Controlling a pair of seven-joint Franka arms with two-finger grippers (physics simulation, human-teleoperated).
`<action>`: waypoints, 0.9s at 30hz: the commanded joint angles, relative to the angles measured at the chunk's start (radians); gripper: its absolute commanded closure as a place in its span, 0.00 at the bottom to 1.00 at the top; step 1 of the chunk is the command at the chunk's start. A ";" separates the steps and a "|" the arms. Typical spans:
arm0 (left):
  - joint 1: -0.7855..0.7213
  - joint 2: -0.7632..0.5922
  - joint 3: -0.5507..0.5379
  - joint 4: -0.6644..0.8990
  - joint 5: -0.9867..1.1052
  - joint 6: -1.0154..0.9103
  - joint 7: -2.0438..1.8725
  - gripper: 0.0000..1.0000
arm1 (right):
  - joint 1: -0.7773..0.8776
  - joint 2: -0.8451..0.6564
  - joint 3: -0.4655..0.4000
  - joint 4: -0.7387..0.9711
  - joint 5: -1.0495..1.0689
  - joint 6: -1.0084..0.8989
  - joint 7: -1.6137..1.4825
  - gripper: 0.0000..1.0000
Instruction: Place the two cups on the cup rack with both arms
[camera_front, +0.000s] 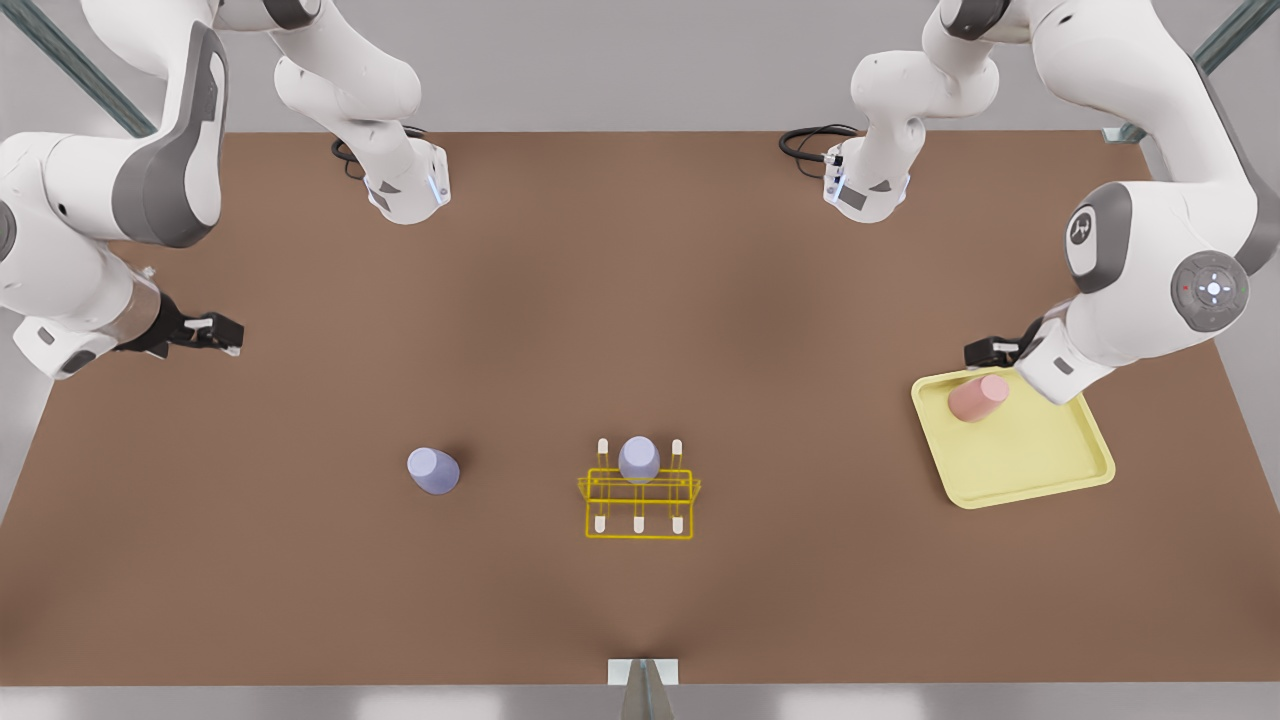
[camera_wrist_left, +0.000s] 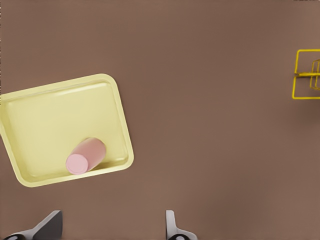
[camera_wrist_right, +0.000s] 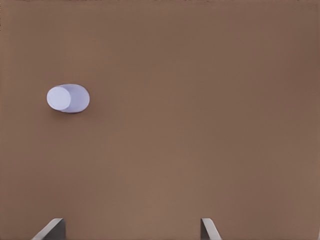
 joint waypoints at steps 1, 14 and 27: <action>0.002 -0.002 0.007 0.000 -0.001 0.018 0.001 0.00 | -0.002 -0.001 0.000 -0.005 0.002 0.034 -0.002 0.00; 0.053 0.064 0.217 -0.587 0.008 0.754 0.349 0.00 | 0.239 0.474 0.002 0.107 -0.001 0.517 0.337 0.00; 0.051 0.182 0.217 -0.652 0.002 0.778 0.338 0.00 | 0.285 0.450 -0.005 -0.106 -0.037 0.714 0.492 0.00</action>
